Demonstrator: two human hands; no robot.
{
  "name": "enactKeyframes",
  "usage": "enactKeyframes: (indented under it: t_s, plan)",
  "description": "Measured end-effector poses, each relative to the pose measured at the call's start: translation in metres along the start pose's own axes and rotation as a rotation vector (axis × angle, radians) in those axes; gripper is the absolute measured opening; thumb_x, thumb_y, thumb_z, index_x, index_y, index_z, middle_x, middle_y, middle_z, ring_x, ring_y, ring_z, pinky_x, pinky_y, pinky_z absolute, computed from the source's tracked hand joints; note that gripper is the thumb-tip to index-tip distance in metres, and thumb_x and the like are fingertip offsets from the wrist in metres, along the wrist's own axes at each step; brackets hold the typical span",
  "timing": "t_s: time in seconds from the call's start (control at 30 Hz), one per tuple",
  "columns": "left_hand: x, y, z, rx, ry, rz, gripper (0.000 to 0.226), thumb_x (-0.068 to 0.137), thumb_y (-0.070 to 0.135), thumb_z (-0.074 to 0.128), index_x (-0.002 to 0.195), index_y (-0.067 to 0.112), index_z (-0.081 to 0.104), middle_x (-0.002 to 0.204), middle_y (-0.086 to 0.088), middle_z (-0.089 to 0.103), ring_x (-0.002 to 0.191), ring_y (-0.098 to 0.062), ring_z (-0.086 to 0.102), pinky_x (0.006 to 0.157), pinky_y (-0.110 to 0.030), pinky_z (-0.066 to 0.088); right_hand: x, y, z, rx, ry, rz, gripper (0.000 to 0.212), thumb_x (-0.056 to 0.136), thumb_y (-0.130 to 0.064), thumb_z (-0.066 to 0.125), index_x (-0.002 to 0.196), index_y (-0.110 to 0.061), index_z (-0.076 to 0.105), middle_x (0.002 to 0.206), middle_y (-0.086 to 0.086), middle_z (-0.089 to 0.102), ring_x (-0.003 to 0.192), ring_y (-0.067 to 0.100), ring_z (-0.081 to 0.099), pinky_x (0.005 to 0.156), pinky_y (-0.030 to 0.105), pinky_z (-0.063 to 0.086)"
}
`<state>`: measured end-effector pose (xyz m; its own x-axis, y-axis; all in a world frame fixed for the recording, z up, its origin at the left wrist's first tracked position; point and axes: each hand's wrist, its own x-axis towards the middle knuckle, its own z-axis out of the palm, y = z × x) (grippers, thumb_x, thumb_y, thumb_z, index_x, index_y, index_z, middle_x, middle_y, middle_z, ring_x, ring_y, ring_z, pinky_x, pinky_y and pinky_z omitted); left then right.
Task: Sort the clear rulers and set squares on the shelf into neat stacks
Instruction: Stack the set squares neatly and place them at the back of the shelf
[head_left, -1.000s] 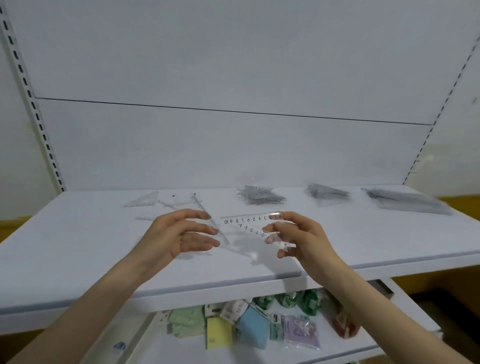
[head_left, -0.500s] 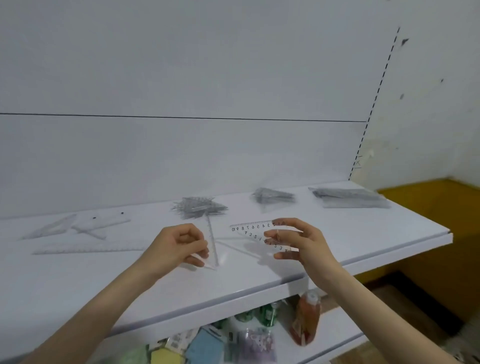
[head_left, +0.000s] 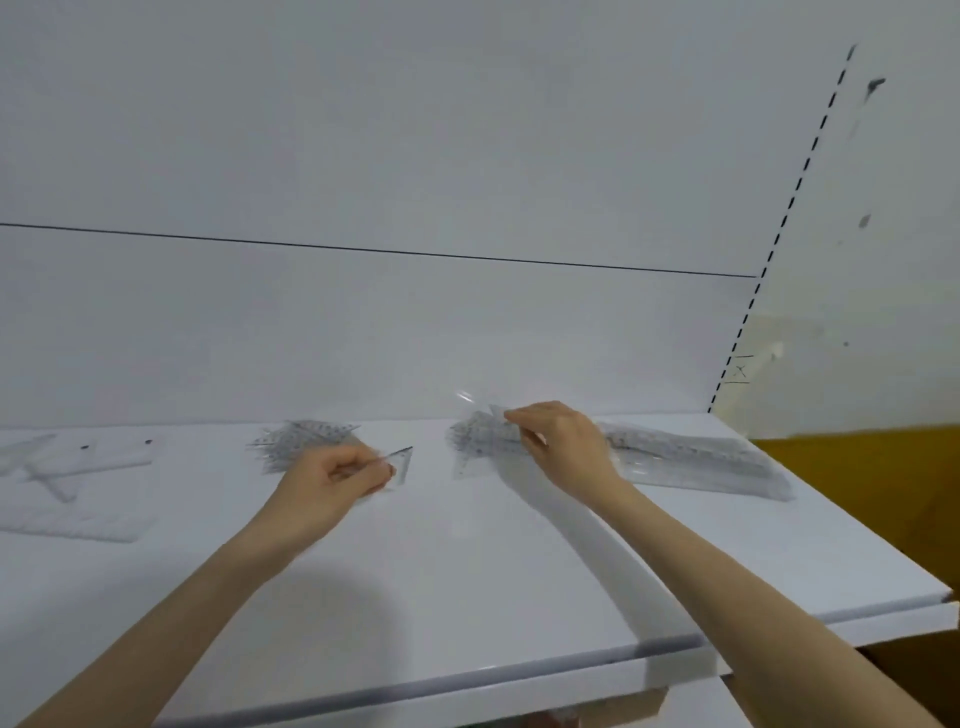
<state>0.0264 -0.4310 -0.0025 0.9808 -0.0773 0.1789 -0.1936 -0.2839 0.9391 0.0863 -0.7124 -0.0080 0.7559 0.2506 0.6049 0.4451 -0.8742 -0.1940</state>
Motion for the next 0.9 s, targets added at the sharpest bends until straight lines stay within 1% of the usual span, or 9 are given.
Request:
enactKeyframes:
  t_s: [0.1, 0.2, 0.3, 0.4, 0.47, 0.57, 0.7, 0.83, 0.9]
  plan:
    - [-0.004, 0.000, -0.004, 0.056, 0.030, 0.013, 0.009, 0.086, 0.012, 0.068, 0.081, 0.016, 0.075, 0.090, 0.009, 0.074, 0.089, 0.000, 0.067, 0.083, -0.016, 0.048, 0.006, 0.004, 0.030, -0.115, -0.142, -0.095, 0.027, 0.085, -0.015, 0.039, 0.087, -0.012, 0.065, 0.089, 0.003, 0.069, 0.095, 0.027, 0.061, 0.056, 0.033, 0.050]
    - [-0.004, 0.000, -0.009, 0.074, 0.011, 0.031, 0.011, 0.087, 0.006, 0.066, 0.078, 0.010, 0.071, 0.096, 0.014, 0.074, 0.095, 0.004, 0.065, 0.083, -0.014, 0.044, 0.000, 0.005, 0.047, -0.153, -0.147, -0.201, 0.013, 0.080, -0.017, 0.046, 0.075, -0.015, 0.058, 0.075, -0.001, 0.063, 0.080, 0.026, 0.057, 0.056, 0.030, 0.048]
    - [-0.002, 0.001, -0.013, 0.056, 0.023, 0.057, 0.014, 0.086, 0.003, 0.066, 0.074, 0.009, 0.067, 0.094, 0.014, 0.074, 0.094, 0.004, 0.065, 0.079, -0.009, 0.046, 0.001, -0.001, 0.049, -0.115, -0.118, -0.243, 0.018, 0.079, -0.025, 0.048, 0.065, -0.014, 0.053, 0.066, 0.001, 0.057, 0.069, 0.027, 0.052, 0.062, 0.034, 0.048]
    - [-0.003, 0.002, -0.015, 0.015, -0.018, 0.090, 0.017, 0.074, 0.007, 0.068, 0.062, 0.020, 0.065, 0.096, 0.013, 0.073, 0.097, 0.001, 0.065, 0.079, -0.008, 0.047, 0.008, -0.019, 0.038, -0.127, -0.020, -0.254, 0.021, 0.080, -0.029, 0.050, 0.081, -0.014, 0.065, 0.082, -0.001, 0.066, 0.076, 0.026, 0.058, 0.063, 0.031, 0.049]
    - [-0.006, 0.003, -0.017, -0.036, -0.042, 0.118, 0.019, 0.064, 0.008, 0.056, 0.057, 0.023, 0.063, 0.099, 0.009, 0.073, 0.101, -0.002, 0.064, 0.078, -0.010, 0.048, 0.015, -0.049, 0.020, 0.074, -0.106, -0.259, 0.035, 0.086, -0.030, 0.053, 0.115, -0.013, 0.066, 0.114, -0.001, 0.067, 0.101, 0.024, 0.059, 0.082, 0.032, 0.048]
    - [-0.010, 0.005, -0.024, -0.110, -0.085, 0.226, 0.019, 0.067, -0.001, 0.054, 0.057, 0.014, 0.060, 0.098, -0.006, 0.073, 0.101, -0.014, 0.068, 0.079, -0.014, 0.050, 0.021, -0.101, -0.003, 0.431, -0.593, -0.138, 0.070, 0.086, -0.031, 0.070, 0.147, -0.027, 0.036, 0.145, -0.010, 0.045, 0.131, 0.006, 0.038, 0.107, 0.021, 0.029]
    - [-0.015, 0.003, -0.043, -0.114, -0.126, 0.327, 0.016, 0.069, -0.008, 0.057, 0.060, 0.005, 0.056, 0.086, -0.006, 0.074, 0.083, -0.013, 0.070, 0.071, -0.016, 0.051, 0.024, -0.138, 0.011, 0.779, -0.724, -0.079, 0.064, 0.078, -0.015, 0.077, 0.134, -0.029, 0.049, 0.119, 0.000, 0.067, 0.108, 0.010, 0.063, 0.101, 0.036, 0.047]
    - [-0.020, -0.010, -0.067, -0.155, -0.150, 0.396, 0.017, 0.071, 0.024, 0.080, 0.062, 0.020, 0.067, 0.087, -0.008, 0.074, 0.088, -0.021, 0.071, 0.079, -0.024, 0.054, 0.032, -0.147, 0.014, 1.077, -0.823, 0.041, 0.059, 0.079, 0.005, 0.071, 0.130, -0.020, 0.055, 0.107, 0.013, 0.070, 0.082, 0.015, 0.070, 0.087, 0.030, 0.052]
    - [-0.020, -0.018, -0.076, -0.177, -0.149, 0.409, 0.018, 0.074, 0.035, 0.078, 0.068, 0.019, 0.070, 0.091, -0.009, 0.073, 0.090, -0.024, 0.070, 0.081, -0.027, 0.054, 0.035, -0.151, 0.018, 1.158, -0.802, 0.070, 0.049, 0.083, 0.007, 0.067, 0.124, -0.019, 0.060, 0.103, 0.021, 0.070, 0.072, 0.018, 0.069, 0.077, 0.028, 0.053]
